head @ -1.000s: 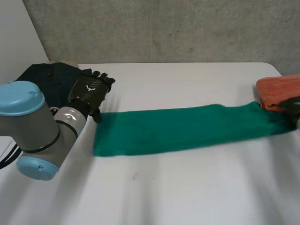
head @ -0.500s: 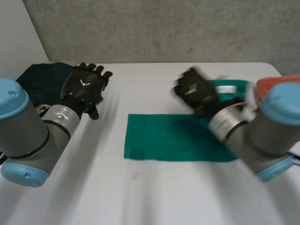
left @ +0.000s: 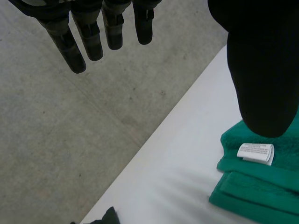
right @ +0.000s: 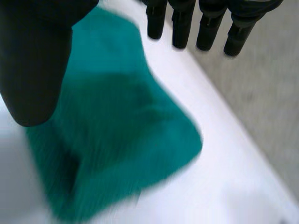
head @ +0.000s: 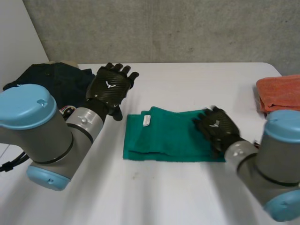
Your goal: Fold the laundry.
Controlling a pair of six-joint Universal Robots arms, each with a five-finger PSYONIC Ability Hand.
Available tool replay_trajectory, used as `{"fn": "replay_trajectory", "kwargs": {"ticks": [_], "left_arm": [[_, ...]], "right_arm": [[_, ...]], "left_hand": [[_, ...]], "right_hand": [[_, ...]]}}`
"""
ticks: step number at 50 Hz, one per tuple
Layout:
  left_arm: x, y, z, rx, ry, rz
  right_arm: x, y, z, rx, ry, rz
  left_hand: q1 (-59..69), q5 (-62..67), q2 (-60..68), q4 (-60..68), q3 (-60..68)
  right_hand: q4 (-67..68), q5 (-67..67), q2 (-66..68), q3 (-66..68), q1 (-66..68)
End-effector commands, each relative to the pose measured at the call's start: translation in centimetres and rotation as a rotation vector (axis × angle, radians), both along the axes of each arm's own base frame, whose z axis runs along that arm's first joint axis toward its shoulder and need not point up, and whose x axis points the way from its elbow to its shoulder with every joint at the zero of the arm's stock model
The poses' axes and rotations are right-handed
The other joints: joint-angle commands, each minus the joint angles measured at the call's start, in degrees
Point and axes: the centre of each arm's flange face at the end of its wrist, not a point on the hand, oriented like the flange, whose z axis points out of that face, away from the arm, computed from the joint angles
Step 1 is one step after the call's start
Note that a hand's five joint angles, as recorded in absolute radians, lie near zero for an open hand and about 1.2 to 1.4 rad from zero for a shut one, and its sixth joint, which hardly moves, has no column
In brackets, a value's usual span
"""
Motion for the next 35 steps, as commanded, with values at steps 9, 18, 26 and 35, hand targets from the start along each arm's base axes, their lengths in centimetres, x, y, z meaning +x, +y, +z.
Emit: {"fn": "replay_trajectory", "kwargs": {"ticks": [9,18,26,35], "left_arm": [[-0.8,1.0,-0.6,0.016,-0.008,-0.023],[1.6,-0.6,1.4,-0.019,0.020,0.060],[2.3,-1.1,1.6,0.046,0.126,0.101],[0.0,0.0,2.7,0.091,0.197,0.058]], "right_arm": [[1.4,-2.0,2.1,-0.287,0.084,0.046],[11.0,6.6,2.2,-0.379,-0.081,0.556],[12.4,5.7,-0.3,-0.266,-0.089,0.460],[7.4,0.3,4.9,-0.019,-0.472,0.081]], "left_hand": [[-0.78,-2.47,-1.52,-1.38,-1.83],[-0.78,-2.47,-1.52,-1.38,-1.83],[-0.78,-2.47,-1.52,-1.38,-1.83],[-0.78,-2.47,-1.52,-1.38,-1.83]], "right_hand": [[61.12,60.64,60.88,61.16,60.80],[61.12,60.64,60.88,61.16,60.80],[-8.88,-9.36,-9.12,-8.84,-9.20],[-8.88,-9.36,-9.12,-8.84,-9.20]]}}
